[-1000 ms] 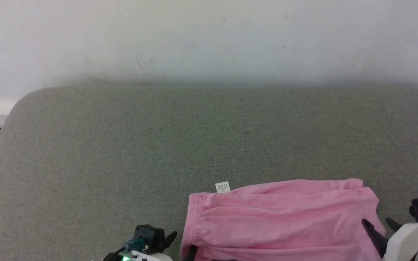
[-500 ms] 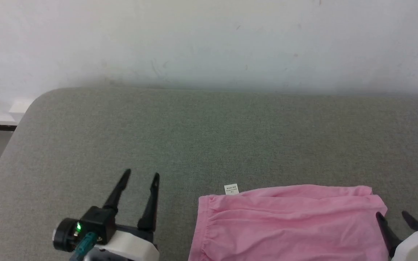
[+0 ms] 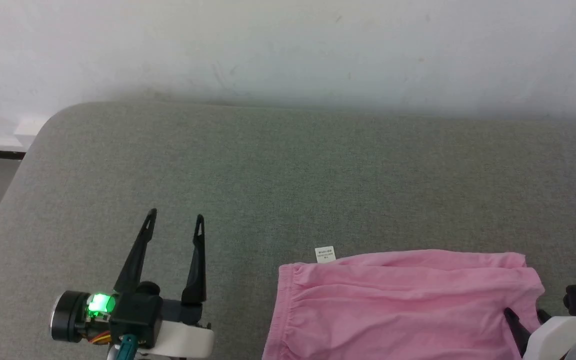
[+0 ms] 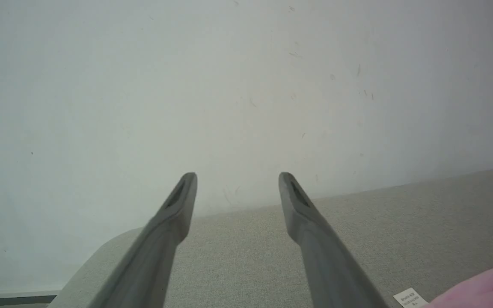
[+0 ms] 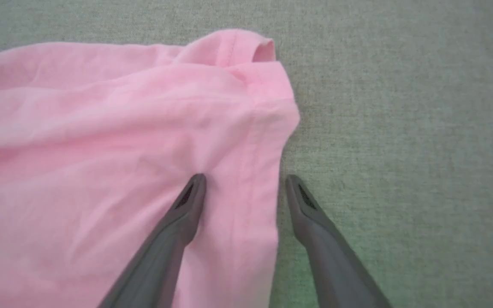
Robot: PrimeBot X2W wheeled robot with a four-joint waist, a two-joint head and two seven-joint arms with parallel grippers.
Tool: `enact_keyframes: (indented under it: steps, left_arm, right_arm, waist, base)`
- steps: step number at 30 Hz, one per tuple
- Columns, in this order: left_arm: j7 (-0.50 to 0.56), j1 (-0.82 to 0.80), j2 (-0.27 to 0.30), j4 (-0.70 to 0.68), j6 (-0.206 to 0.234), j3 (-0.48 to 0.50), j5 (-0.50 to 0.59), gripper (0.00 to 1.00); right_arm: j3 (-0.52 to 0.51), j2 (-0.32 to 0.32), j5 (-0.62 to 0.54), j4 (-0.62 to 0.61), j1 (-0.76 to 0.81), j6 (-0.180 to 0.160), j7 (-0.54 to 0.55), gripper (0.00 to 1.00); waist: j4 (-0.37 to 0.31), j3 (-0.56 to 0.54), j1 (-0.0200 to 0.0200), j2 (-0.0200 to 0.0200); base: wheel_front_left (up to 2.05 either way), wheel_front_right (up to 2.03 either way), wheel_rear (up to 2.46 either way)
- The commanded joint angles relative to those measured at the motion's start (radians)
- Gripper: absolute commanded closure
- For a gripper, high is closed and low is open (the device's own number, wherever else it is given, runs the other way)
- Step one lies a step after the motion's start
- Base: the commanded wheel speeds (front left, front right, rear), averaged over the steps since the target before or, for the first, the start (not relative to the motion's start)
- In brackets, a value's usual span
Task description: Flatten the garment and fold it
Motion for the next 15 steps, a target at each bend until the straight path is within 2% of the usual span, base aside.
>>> enact_keyframes:
  steps: [1,7,8,9,10,15]
  left_arm:
    - [-0.005,0.006,-0.010,0.001,-0.013,0.010,0.012,0.00]
    - [-0.005,0.002,-0.031,0.012,-0.044,0.028,0.026,0.00]
    - [-0.005,0.003,-0.034,0.014,-0.050,0.030,0.028,0.00]
    - [-0.005,0.002,-0.036,0.017,-0.055,0.032,0.030,0.00]
    - [-0.005,0.002,-0.039,0.019,-0.060,0.033,0.032,0.00]
    - [-0.005,0.011,-0.054,0.031,-0.078,0.044,0.035,0.00]
  right_arm:
    - [0.012,0.001,0.004,0.029,-0.020,-0.002,0.008,0.00]
    - [0.114,0.002,0.063,0.093,-0.032,-0.002,0.049,0.00]
    - [0.127,0.001,0.077,0.098,-0.032,-0.002,0.053,0.07]
    - [0.135,-0.003,0.085,0.101,-0.032,-0.002,0.053,0.64]
    - [0.139,-0.009,0.085,0.106,-0.033,-0.002,0.049,1.00]
    - [0.089,-0.030,0.079,0.127,-0.049,-0.002,0.001,1.00]
  waist:
    - [0.011,0.013,-0.0001,0.0000]
    - [0.027,0.029,-0.0001,0.0000]
    - [0.028,0.030,-0.0001,0.0000]
    - [0.029,0.031,-0.0001,0.0000]
    - [0.029,0.031,-0.0001,0.0000]
    - [0.017,0.017,-0.0001,0.0000]
  base:
    - [0.00,0.00,0.00]
    - [0.00,0.00,0.00]
    - [0.00,0.00,0.00]
    - [0.00,0.00,0.00]
    - [0.00,0.00,0.00]
    - [0.00,0.00,0.00]
